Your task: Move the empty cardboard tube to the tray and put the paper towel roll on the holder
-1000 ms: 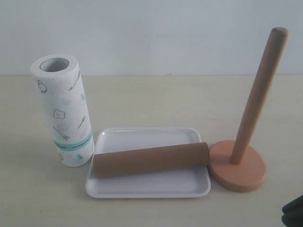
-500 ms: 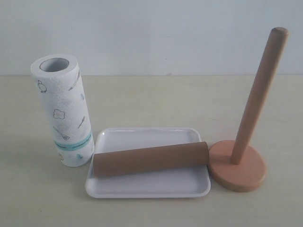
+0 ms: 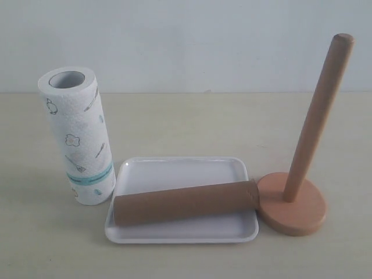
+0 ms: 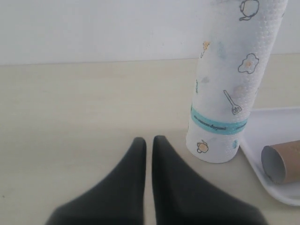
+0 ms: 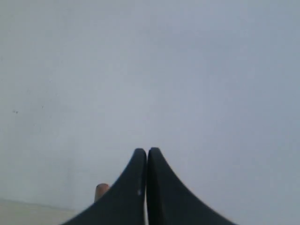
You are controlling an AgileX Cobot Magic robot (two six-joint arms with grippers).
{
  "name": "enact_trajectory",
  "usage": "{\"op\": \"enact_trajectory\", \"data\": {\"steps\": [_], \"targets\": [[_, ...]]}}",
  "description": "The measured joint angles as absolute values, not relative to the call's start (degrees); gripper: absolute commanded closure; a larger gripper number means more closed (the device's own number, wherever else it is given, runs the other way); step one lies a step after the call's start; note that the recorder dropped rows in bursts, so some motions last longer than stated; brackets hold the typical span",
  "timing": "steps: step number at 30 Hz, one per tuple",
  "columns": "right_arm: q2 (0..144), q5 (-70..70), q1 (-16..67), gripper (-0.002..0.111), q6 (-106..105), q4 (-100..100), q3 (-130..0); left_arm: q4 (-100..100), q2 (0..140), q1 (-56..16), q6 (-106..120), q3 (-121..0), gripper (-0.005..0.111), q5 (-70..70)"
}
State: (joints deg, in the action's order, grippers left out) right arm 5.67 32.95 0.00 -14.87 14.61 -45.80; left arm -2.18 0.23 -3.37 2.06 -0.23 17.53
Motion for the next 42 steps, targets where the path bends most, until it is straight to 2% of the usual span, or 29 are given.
{"op": "enact_trajectory", "data": {"steps": [16, 27, 42], "targets": [[2.18, 7.34, -0.59, 0.108, -14.97, 15.57, -1.86, -2.18, 0.23, -3.37, 2.06, -0.23, 0.102, 17.53], [0.75, 18.12, -0.59, 0.108, -15.10, 14.79, -0.04, -2.18, 0.23, -3.37, 2.06, -0.23, 0.102, 17.53], [0.32, 19.30, -0.59, 0.108, -2.20, 6.59, 0.07, -2.18, 0.23, -3.37, 2.06, -0.23, 0.102, 17.53]]}}
